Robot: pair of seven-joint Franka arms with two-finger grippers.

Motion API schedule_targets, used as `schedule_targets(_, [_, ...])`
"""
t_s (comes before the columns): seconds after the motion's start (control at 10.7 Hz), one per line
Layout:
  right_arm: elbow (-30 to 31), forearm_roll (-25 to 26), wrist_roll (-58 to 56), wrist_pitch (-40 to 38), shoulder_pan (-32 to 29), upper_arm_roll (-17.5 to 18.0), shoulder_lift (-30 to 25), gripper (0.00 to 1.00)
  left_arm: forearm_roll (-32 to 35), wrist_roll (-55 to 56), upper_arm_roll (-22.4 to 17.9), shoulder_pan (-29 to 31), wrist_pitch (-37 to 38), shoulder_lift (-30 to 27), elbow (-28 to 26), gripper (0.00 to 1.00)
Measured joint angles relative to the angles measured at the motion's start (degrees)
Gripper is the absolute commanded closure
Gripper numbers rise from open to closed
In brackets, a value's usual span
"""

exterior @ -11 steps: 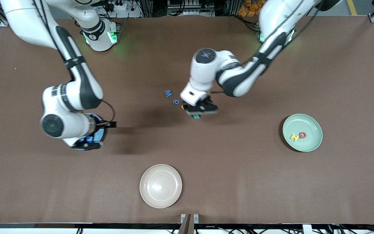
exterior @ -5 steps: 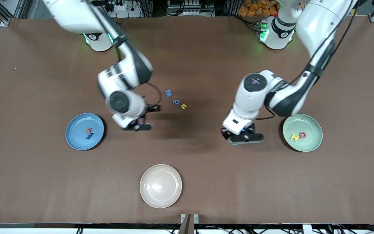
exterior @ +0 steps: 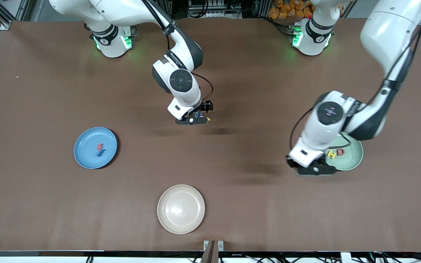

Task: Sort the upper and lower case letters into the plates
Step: 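Grasp the teal R with the left gripper and carry it to the green plate, then release the R on the green plate while the right gripper grasps the a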

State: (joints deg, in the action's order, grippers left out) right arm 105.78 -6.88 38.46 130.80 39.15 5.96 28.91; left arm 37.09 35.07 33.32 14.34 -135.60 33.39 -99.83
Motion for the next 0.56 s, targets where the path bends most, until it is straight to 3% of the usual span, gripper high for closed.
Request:
schedule_targets(0.28, [5.1, 0.0, 0.0, 6.7, 1.2, 0.0, 0.3, 0.00, 0.0, -12.3, -0.3, 6.0, 3.0, 0.2, -2.0, 1.00])
schedule_targets(0.56, [5.9, 0.2, 0.0, 9.3, 2.4, 0.0, 2.3, 0.00, 0.0, -22.0, -0.4, 12.3, 3.3, 0.1, -5.6, 1.00])
